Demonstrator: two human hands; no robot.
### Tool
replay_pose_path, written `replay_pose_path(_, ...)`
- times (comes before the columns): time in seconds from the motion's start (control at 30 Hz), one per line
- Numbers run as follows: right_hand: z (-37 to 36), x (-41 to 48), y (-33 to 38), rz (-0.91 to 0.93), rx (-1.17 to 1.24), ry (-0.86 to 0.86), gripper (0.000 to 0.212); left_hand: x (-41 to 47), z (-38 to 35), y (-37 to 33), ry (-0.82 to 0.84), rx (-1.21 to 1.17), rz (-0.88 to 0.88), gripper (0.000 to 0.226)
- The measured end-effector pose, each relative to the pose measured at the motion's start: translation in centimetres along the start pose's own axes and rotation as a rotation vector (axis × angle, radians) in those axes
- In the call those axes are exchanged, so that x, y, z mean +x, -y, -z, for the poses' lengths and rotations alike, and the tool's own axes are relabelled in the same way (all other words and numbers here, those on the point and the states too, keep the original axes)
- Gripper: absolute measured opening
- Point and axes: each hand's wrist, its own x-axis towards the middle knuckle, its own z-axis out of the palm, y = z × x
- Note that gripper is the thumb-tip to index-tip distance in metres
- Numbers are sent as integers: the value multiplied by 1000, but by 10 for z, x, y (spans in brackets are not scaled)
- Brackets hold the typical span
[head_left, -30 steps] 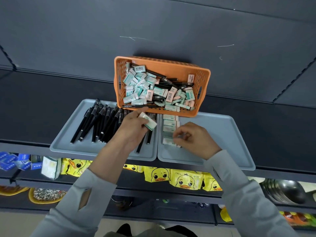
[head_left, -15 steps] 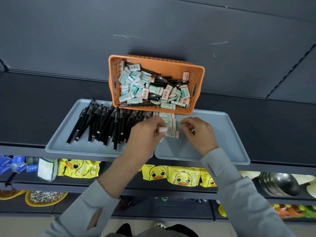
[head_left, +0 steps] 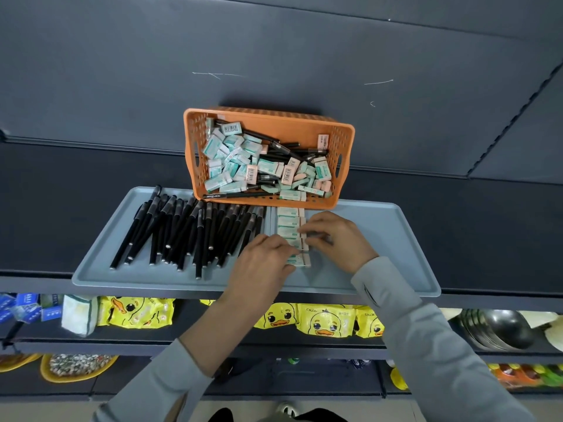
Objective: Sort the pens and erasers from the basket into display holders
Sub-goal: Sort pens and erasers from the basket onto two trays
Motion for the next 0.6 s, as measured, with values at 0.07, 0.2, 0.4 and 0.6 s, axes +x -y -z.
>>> replay_pose_path(0.07,-1,5,0,11,-10,6,23,-1,-5,2,-20,-25,7,36)
replay_pose_path(0.2,2,16,-1,53,-52,40,20,-2,-10,6,-35,-67,27,37)
replay_pose_path(0.4,24,59,6,110,-126,-51,28,13,9,27,-64,-77,37,37)
replay_pose_path(0.6,20,121,35,198,-329,-110,47,76,44,89,-180,73,271,61)
